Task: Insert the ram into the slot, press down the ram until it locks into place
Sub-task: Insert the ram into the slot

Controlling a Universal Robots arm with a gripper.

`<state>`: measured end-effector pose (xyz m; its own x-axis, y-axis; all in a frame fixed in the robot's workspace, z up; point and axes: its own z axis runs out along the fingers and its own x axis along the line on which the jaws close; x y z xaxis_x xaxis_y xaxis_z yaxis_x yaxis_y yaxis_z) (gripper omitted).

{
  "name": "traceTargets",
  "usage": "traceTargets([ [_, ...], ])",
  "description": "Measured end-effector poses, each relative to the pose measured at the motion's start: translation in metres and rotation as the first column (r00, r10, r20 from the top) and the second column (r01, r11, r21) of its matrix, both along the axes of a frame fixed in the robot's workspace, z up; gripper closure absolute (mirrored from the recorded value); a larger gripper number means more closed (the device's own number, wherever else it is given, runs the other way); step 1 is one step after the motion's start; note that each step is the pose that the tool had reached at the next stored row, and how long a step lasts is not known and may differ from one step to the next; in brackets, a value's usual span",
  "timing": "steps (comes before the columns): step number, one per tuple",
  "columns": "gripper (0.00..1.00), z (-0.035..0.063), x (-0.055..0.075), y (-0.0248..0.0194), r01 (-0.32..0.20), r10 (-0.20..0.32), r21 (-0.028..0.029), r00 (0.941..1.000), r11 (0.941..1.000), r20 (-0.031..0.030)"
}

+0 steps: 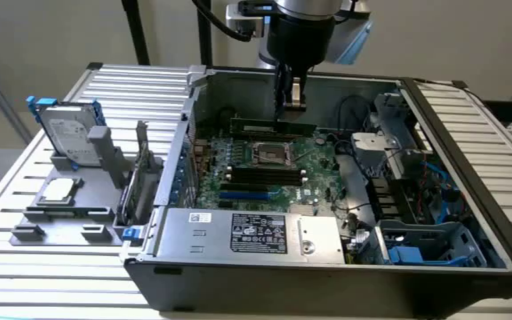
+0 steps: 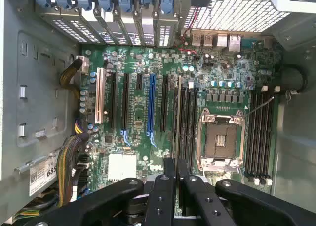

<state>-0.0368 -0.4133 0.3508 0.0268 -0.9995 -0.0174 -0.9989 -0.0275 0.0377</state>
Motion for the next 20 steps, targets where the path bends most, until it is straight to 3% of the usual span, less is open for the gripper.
traceTargets([
  [12,0.87,0.0000,0.000,0.0000,0.000,0.000,0.0000,1.0000,1.0000,0.0000],
  [20,0.87,-0.0115,-0.001,0.0000,0.000,0.000,-0.0009,1.0000,1.0000,0.0083],
])
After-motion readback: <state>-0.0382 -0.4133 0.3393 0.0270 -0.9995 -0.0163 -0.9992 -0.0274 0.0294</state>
